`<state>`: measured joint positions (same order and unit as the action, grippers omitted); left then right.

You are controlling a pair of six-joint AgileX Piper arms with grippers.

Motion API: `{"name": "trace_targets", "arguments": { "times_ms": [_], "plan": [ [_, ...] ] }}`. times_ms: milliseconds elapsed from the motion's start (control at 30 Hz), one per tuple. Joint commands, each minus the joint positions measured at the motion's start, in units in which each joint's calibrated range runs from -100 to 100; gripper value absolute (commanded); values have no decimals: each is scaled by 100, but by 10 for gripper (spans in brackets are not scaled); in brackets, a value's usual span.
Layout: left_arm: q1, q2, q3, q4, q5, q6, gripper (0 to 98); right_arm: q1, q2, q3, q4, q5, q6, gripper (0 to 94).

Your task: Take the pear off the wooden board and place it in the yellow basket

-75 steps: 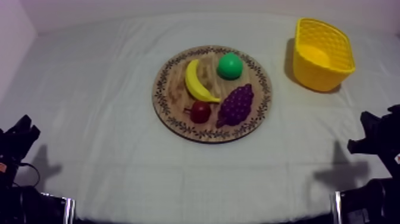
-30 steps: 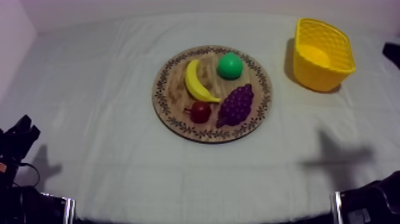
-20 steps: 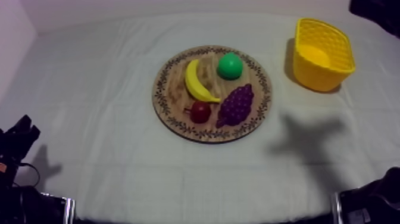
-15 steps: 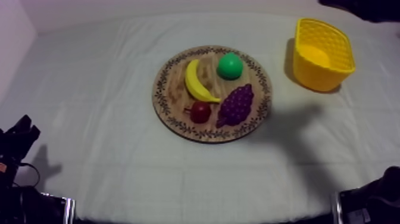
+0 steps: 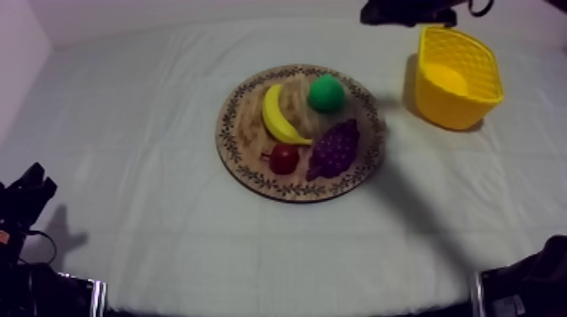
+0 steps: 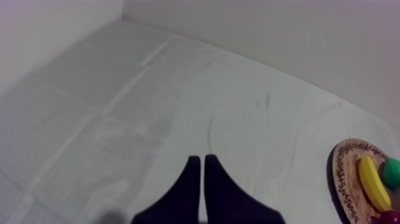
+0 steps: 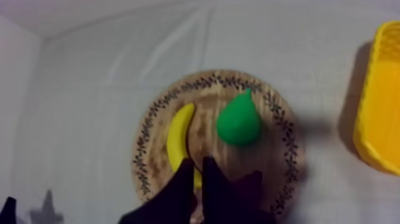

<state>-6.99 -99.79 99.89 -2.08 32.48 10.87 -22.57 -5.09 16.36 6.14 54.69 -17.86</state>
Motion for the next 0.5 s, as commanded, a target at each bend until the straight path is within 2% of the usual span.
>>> {"name": "trace_targets", "arguments": {
  "times_ms": [0,267,467],
  "plan": [
    [1,-4,0,0,2,-1,1,25,354,17,31,-117,-35,73],
    [1,-4,0,0,2,-3,1,133,1061,138,228,-642,-173,77],
    [1,-4,0,0,2,-1,1,163,1173,255,199,-878,-65,80]
  ]
}}
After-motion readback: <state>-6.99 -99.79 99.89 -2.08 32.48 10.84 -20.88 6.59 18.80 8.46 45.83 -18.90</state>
